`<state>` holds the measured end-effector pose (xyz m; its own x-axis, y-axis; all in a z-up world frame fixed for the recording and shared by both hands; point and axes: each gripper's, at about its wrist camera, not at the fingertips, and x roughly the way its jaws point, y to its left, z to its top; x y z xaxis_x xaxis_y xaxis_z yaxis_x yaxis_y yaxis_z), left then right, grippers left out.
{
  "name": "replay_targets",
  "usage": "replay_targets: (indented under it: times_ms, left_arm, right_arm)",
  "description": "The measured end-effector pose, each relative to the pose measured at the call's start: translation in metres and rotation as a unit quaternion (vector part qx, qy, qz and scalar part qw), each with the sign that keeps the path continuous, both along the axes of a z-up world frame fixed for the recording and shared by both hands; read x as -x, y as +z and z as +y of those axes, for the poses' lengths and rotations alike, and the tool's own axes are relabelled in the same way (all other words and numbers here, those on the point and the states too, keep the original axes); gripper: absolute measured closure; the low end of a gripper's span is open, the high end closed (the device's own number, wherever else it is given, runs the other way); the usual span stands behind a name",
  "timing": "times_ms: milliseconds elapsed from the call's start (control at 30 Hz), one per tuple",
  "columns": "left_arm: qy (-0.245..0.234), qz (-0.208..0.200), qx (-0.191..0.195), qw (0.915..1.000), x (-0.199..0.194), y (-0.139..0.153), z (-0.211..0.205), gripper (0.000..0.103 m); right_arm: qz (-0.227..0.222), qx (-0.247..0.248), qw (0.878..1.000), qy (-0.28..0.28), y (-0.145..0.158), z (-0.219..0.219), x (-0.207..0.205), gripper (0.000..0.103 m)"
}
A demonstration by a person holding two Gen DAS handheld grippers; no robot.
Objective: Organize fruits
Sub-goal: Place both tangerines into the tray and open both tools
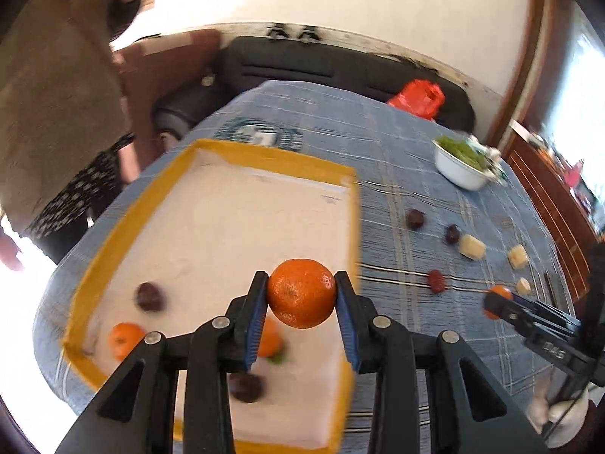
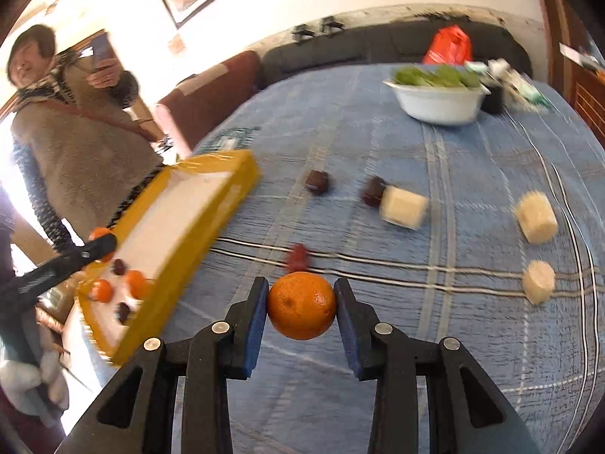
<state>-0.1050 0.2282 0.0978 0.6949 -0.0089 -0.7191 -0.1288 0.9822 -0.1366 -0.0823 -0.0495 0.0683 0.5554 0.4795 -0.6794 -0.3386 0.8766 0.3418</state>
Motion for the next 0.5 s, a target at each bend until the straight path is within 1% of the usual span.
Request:
replay_targets:
  times_ms: [67,133,200,267,333,500]
  left_arm:
    - [0.03,0.008,0.007,0.9995,0.006,-0.007,0.022,0.069]
    - [0.046,0.015,0.015,0.9987,0.01,-0.014,0.038,0.069]
    - [0.057,0.023,0.013,0.998,0.013,-0.021,0.049,0.069]
    - [0.067,0.03,0.013,0.9972,0.012,-0.03,0.059,0.069]
    - [0.072,0.034,0.022,0.9966,0.009,-0.036,0.07,0.069]
    - [0.07,0.036,0.04,0.9961,0.0,-0.045,0.084,0.069]
  right_arm:
    - [-0.004,-0.005,1.0,0.022,0.012,0.019,0.001,0.064]
    - [-0.005,-0.005,0.999,0.044,0.018,0.039,0.002,0.064]
    - [0.001,-0.006,0.998,0.068,0.02,0.063,0.0,0.063]
    - [0.011,-0.007,0.996,0.089,0.019,0.09,-0.004,0.063]
    - [0.016,0.0,0.994,0.106,0.016,0.117,-0.009,0.063]
    - [0.035,0.025,0.991,0.124,0.002,0.163,-0.027,0.063]
